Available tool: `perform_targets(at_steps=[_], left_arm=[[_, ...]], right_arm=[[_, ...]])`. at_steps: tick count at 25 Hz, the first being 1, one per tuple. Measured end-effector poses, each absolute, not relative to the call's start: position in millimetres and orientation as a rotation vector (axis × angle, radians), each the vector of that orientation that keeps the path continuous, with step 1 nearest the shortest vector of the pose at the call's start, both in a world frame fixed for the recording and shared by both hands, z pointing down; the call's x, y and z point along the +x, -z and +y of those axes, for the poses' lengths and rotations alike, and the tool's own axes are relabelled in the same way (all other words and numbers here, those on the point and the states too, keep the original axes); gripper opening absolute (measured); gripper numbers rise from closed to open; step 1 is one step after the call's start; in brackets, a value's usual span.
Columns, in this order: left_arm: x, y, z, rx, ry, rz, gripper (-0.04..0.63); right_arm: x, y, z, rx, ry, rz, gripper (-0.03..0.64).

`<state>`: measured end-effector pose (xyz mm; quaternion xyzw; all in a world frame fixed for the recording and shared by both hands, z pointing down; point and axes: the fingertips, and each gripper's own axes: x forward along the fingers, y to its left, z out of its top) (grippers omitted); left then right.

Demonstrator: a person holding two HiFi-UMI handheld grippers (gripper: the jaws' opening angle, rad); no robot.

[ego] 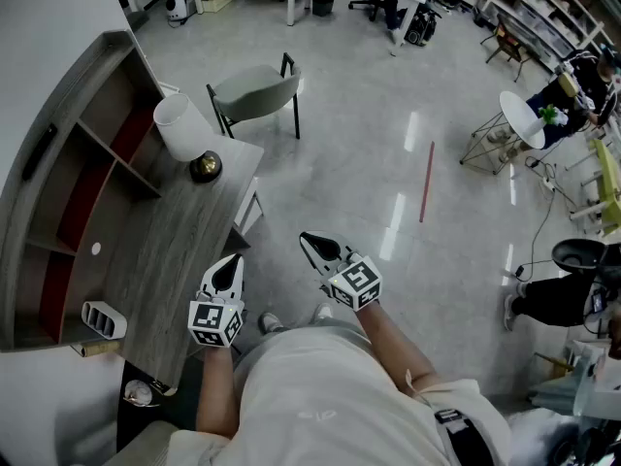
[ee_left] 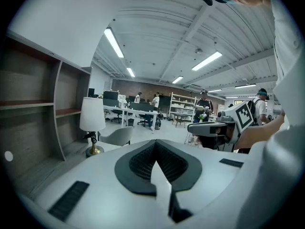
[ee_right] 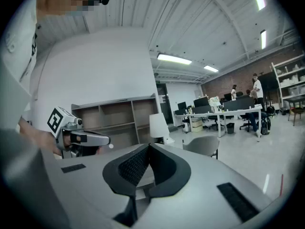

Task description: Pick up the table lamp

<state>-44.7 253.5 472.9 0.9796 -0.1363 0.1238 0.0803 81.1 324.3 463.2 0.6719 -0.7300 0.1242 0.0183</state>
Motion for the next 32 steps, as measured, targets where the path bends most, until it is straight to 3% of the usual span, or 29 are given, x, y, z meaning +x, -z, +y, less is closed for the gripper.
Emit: perform_targets(at_steps=[25,32], left_arm=[[-136,-456,167,3.035,-0.091,-0.384,0.015],[-120,-464,138,3.033,-0.123,-0.399,0.015]], right_arm=[[12,-478,243,2.188,-0.416,-2.161,0.031],[36,-485,220,2.241,-0.451,-2.135,0.031]])
